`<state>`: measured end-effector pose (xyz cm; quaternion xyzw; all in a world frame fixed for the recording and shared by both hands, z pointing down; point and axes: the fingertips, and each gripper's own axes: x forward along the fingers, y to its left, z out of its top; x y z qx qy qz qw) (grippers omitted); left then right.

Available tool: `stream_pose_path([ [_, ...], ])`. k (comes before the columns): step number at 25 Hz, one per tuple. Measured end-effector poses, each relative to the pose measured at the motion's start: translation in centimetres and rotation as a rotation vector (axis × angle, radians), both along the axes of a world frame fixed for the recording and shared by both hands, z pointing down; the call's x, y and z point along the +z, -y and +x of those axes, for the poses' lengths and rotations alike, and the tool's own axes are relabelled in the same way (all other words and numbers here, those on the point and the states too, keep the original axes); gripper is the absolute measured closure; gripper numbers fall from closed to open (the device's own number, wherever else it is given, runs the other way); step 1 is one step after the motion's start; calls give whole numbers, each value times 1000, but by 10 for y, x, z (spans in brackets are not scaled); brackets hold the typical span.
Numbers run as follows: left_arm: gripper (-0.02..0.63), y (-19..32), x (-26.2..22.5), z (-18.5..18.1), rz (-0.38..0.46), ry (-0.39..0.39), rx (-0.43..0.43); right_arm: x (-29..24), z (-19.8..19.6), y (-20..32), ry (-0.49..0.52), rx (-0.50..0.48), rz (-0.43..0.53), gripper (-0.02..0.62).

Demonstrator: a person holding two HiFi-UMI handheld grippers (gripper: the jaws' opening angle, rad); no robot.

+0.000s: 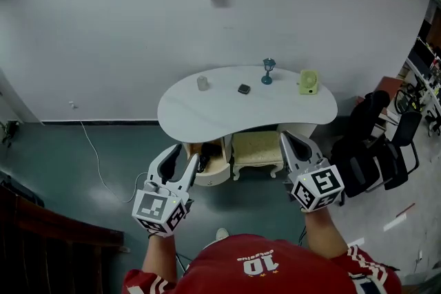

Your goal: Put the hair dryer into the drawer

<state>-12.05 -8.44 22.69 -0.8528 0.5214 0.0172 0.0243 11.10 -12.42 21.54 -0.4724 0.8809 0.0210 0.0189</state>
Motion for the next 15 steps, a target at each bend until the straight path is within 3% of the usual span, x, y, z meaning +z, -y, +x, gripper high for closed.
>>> stream_pose_path([
  [7,440,-45,-11,19,10,3,-116,11,33,-36,54,-51,-27,589],
  [15,535,-54,-13,28,13,30,-101,-1,41,-50,73,-32,-5,589],
])
